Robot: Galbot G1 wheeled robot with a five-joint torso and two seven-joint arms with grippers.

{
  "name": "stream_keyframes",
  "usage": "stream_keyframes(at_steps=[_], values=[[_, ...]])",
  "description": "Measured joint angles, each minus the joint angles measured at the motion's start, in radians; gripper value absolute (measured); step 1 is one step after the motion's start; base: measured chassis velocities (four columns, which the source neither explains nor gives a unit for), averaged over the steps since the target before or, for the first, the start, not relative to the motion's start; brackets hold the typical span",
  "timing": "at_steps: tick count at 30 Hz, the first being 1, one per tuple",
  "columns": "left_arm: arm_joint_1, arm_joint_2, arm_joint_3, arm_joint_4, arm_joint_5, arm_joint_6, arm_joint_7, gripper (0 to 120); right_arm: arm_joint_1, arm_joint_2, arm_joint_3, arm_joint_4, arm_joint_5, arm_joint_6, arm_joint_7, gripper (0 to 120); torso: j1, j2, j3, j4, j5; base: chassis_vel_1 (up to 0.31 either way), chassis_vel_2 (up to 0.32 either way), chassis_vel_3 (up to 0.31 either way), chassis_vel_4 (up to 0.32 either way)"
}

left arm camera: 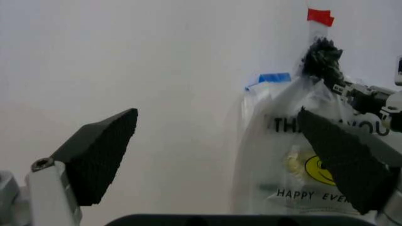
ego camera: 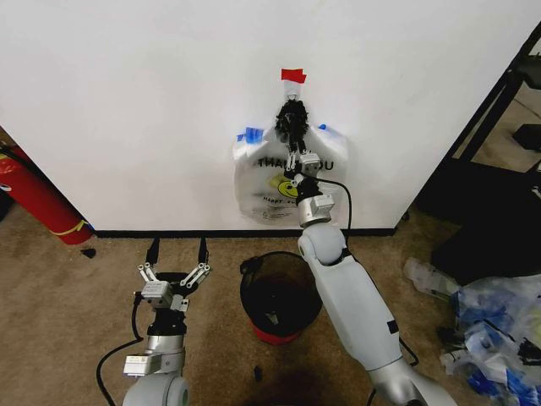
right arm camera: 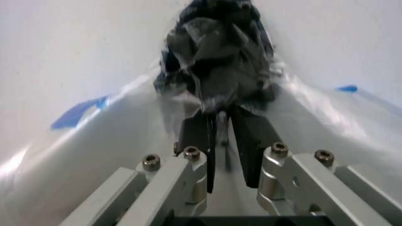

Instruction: Pick up the garbage bag from the wall and place it over the trash bin.

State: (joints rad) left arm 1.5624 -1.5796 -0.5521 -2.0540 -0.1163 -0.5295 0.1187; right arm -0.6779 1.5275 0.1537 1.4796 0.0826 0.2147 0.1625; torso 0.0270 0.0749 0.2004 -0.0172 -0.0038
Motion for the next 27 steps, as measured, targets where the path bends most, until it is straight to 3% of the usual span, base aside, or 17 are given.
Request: stream_keyframes(at_steps=[11,26,27], values=[[0.004,-0.007,0.007,0.004,0.011,-0.006,0.001,100,-0.012,-0.012,0.006,0.011,0.003,0.003,-0.001,14,0.0,0.0,0.0,0.0,0.0,0.0,0.0,0.0,0.0],[0.007,-0.014,0.006,0.002,0.017,-0.009,0.002,100,-0.009,-0.008,-0.003,0.024,0.006,0.005,-0.01,65,0.0,0.0,0.0,0.0,0.0,0.0,0.0,0.0,0.0],[0.007,-0.015,0.006,0.003,0.018,-0.01,0.002,100,-0.01,-0.008,-0.003,0.028,0.007,0.005,-0.011,64,0.0,0.0,0.0,0.0,0.0,0.0,0.0,0.0,0.0]])
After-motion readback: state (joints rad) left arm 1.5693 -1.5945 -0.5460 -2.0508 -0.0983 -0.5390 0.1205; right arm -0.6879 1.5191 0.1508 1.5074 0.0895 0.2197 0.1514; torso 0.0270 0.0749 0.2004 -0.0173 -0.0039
